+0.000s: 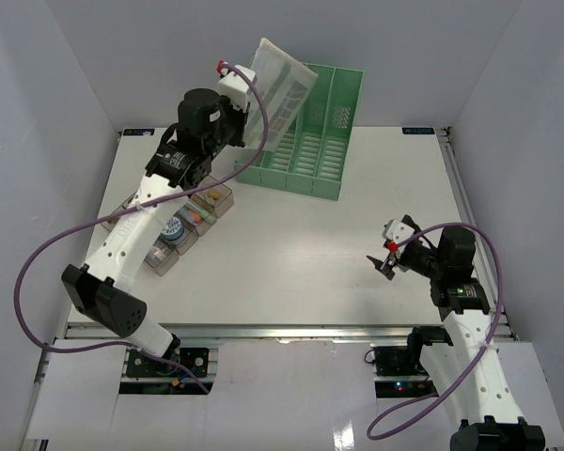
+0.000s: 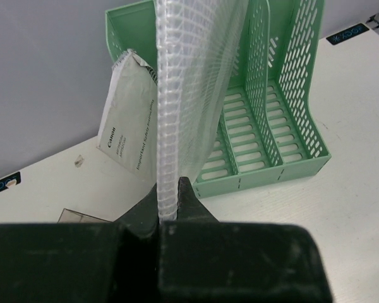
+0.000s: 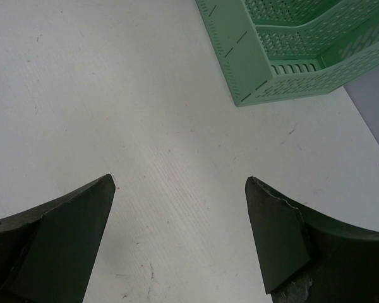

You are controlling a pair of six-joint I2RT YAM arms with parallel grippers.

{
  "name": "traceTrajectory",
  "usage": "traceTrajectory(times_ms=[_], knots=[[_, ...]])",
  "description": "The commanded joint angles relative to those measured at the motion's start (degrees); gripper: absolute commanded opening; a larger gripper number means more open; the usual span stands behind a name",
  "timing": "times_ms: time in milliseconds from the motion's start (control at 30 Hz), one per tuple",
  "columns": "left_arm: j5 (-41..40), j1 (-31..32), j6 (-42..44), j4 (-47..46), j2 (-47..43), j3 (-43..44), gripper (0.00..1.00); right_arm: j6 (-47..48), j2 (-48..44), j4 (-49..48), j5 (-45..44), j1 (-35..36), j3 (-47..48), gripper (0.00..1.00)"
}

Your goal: Organize the desk

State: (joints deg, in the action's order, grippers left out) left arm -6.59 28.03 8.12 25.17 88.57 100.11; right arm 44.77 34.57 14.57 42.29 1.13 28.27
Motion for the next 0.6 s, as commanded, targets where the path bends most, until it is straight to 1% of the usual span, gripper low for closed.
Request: traceTrajectory(times_ms=[0,133,567], knots=[[-2.1,0.2,-0.2,-8.4,-7.4,-2.8,0.00,-0.1,0.1,-2.0,1.6,-0.4,-0.1,0.90],[-2.7,0.2,0.1,-9.0,-8.6,-4.0,0.00,0.0,0.2,-1.9,1.7,-0.4,-0.2,0.90],[-3.6,0.0,-0.1,-10.4,-5.9,-5.2,0.00,0.2,0.3,-1.8,1.7,-0.4,-0.2,0.90]])
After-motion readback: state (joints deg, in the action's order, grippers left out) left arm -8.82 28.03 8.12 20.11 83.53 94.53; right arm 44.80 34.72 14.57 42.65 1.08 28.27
